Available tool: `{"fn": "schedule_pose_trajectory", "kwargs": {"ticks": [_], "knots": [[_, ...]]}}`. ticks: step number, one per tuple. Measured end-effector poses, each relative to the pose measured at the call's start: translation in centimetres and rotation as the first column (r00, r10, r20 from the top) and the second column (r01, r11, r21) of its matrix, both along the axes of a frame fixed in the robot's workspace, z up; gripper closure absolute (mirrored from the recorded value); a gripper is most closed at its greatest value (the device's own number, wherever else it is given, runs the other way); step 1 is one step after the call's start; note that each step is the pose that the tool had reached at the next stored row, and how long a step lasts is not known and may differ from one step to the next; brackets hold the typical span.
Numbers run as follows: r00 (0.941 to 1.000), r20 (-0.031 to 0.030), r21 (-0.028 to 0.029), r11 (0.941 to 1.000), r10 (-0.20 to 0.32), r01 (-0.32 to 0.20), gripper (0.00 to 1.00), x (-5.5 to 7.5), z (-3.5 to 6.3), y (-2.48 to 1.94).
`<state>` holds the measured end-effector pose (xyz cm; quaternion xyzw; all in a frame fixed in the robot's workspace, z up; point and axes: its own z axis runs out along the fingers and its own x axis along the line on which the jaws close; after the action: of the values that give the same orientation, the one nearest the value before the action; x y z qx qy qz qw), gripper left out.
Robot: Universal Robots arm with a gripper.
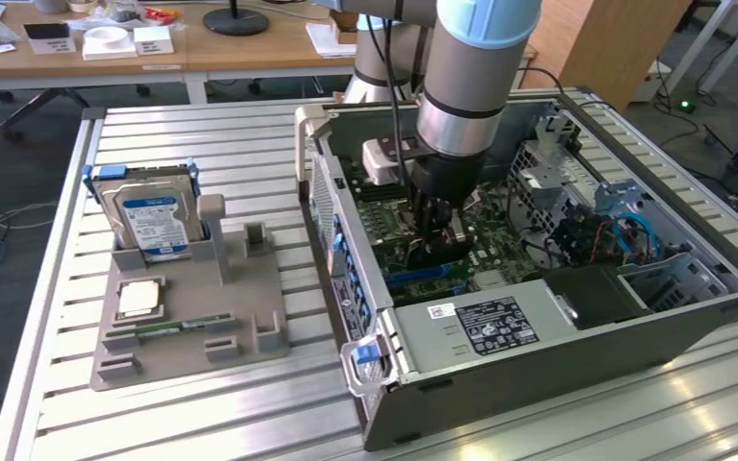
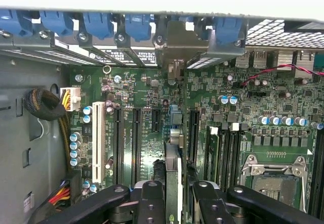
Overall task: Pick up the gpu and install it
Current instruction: 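Insert the gpu into the slot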
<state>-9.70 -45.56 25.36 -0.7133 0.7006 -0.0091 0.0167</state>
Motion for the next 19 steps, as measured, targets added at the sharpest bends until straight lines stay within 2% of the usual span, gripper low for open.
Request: {"fn": "schedule_pose_trajectory", "kwargs": {"ticks": [13, 19], "knots": [[1.0, -0.0002, 0.0001, 1.0, 0.0, 0.0, 0.74, -0.01, -0.09, 0.0], [1.0, -0.0025, -0.0002, 1.0, 0.0, 0.0, 0.74, 0.0, -0.06, 0.0]]}}
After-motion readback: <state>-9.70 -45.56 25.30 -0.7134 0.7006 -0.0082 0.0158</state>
